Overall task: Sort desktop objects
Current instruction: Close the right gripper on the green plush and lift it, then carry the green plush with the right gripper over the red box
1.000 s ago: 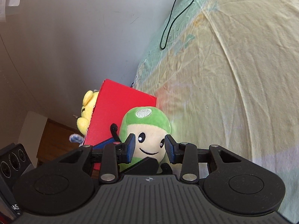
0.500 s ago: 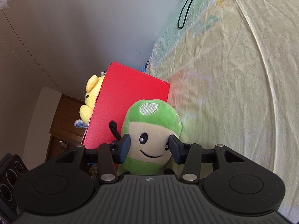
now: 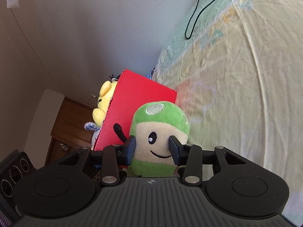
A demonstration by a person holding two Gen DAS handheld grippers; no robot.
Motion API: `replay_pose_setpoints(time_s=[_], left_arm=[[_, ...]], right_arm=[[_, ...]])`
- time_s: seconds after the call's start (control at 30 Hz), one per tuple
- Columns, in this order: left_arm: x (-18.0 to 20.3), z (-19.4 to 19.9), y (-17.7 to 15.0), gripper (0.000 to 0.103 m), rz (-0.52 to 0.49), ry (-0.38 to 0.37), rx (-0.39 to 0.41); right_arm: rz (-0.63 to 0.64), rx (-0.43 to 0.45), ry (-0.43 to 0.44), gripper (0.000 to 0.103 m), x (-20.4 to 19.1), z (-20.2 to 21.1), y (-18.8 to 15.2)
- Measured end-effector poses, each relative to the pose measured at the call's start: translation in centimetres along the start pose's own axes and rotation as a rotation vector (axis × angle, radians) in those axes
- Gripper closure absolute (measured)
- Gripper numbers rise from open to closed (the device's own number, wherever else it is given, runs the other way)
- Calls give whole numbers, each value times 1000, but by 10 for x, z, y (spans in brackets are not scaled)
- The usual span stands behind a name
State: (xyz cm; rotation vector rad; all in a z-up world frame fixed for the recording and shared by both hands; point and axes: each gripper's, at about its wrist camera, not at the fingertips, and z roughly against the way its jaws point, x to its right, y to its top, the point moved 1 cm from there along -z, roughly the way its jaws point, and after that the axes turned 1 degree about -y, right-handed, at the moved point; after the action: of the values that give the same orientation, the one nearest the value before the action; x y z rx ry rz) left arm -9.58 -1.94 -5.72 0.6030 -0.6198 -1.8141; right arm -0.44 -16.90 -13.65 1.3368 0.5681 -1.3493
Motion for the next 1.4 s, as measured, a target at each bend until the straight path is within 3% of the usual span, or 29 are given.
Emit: replay_pose_setpoints(time_s=[0.13,0.27,0.33,0.4,0.47,0.63,0.7,0.77,0.87,1.0,1.1,1.27,1.4], left_arm=[[10,15,3,2,23,-181,32],[15,0,2,3,112,-390,-40],[17,-8,0,10,147,-466,-71],[18,-11,-1,10,153,-452,-72],[15,-16,-2,10,151,-405,-73],[-17,-22,-2,10,230,-378,-98],[-21,-21,-2,10,241,-372,-97],[-23,-21,-1,11,254,-392,-107],[-22,-22,1,15,258,-412,-121],[-25,-20,3,15,293,-489,-130],[-26,-29,-2,15,303,-460,-164],[-43,-45,-13,16,406,-497,-228],[-41,-46,-10,19,376,-500,-218]], right_arm=[[8,48,-67,60,-13,55,-5],[-6,81,-120,63,-25,96,-8],[-18,71,-94,67,-29,99,-12],[14,75,-147,67,-31,94,-18],[27,99,-178,73,-30,91,-22],[-72,301,-145,72,-13,113,-21],[-117,351,-222,70,-3,122,-20],[-129,334,-306,70,7,123,-20],[-125,247,-341,70,14,110,-26],[-136,209,-255,65,12,97,-32],[-120,191,-245,58,9,88,-34],[-160,141,-209,52,8,78,-35],[-226,99,-186,48,15,73,-34]])
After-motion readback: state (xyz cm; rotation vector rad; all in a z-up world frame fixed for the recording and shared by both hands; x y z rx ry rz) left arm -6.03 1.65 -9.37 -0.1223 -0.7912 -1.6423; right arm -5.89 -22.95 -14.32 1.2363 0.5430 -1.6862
